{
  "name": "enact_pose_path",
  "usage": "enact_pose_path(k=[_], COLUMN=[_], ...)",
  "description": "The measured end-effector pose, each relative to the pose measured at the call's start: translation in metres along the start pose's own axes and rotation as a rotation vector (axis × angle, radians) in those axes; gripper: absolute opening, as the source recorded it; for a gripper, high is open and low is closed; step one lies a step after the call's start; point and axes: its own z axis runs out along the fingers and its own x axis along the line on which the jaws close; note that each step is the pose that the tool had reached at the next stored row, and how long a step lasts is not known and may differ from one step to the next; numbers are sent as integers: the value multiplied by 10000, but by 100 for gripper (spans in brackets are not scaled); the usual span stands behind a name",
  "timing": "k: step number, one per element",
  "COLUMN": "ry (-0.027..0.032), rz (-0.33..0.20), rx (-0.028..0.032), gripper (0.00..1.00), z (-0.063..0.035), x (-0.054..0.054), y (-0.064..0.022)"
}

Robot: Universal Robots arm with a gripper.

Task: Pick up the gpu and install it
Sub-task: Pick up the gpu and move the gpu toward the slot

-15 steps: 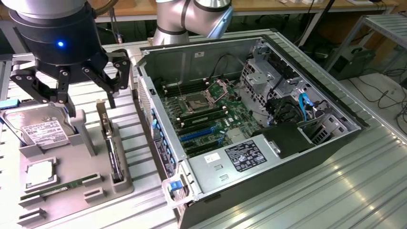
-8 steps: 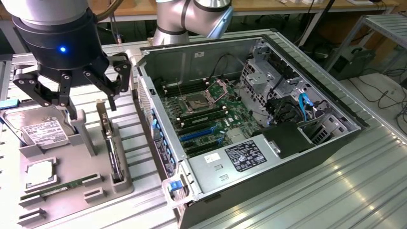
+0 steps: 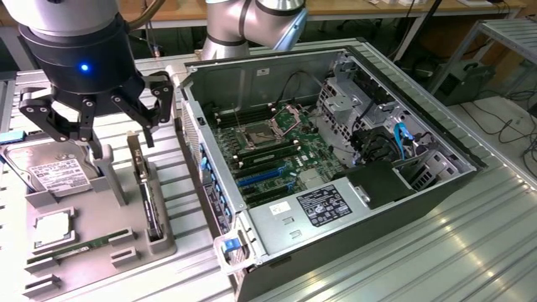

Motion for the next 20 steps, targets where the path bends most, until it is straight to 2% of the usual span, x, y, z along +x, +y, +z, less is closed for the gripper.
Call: enact_pose_path(k=[9, 20], ry=[1, 1], rz=[1, 0], rx=[1, 1], gripper=[66, 66], z=[46, 178], x=[-8, -6], y=[-2, -8])
